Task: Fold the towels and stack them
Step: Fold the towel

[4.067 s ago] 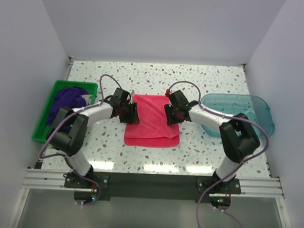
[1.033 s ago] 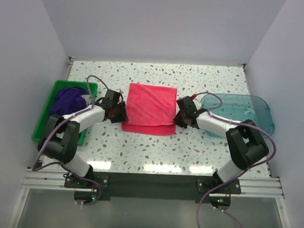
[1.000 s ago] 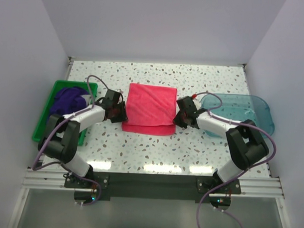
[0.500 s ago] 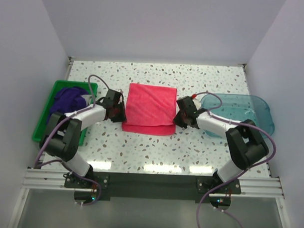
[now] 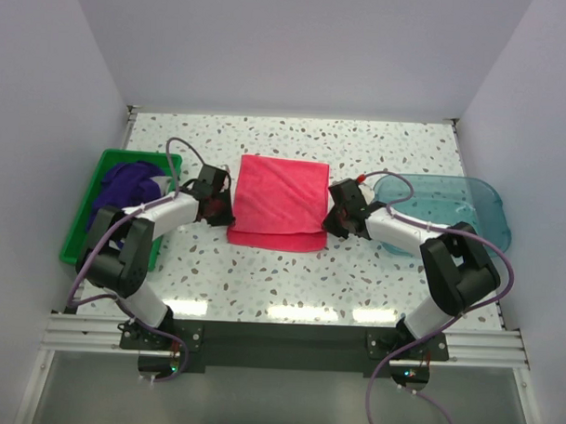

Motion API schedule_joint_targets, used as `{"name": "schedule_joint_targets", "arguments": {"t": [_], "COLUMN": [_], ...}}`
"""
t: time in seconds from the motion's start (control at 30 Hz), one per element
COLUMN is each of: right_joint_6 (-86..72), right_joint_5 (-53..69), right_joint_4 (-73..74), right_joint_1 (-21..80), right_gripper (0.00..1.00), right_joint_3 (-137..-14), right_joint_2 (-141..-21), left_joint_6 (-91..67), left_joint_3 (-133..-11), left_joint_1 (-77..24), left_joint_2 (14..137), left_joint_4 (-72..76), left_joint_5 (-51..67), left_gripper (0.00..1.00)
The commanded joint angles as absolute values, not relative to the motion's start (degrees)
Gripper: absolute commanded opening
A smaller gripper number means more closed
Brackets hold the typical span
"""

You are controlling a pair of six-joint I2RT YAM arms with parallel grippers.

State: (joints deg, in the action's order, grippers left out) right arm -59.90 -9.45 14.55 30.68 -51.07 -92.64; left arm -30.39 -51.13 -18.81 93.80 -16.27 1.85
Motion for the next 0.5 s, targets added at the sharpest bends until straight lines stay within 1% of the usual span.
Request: {"name": "schedule_joint_targets", "arguments": {"t": [0.0, 0.13, 0.2, 0.33, 0.47], "right_joint_6": [-59.33, -58.89, -58.71, -58.01, -56.96], "right_joint_5": [-10.28, -10.63, -10.81, -11.16, -11.60], "right_joint_4": [13.10, 13.80, 14.24, 15.73, 18.01], "right_joint_1": [30.59, 30.59, 30.59, 30.59, 30.59], "right_gripper": [0.00, 0.00, 0.00, 0.00, 0.00], "right_joint_3": [-51.50, -52.03, -52.21, -53.17, -54.75], "right_joint_2": [-93.16, -92.90, -92.55, -91.94, -90.97], "left_joint_6": [-28.83, -28.74, -28.57, -27.69, -26.98], "left_joint_3": [-54.05, -55.19, -55.72, -57.21, -59.15], "left_joint_1": [-18.55, -18.63, -18.55, -18.63, -18.63], "left_joint_2": [92.82, 92.11, 91.76, 91.58, 91.23], "left_joint_4": [-16.52, -17.66, -18.72, -21.43, -23.90], "left_joint_5": [1.23, 1.23, 1.14, 0.53, 0.61], "left_gripper": [0.14, 0.07, 0.06, 0.00, 0.00]}}
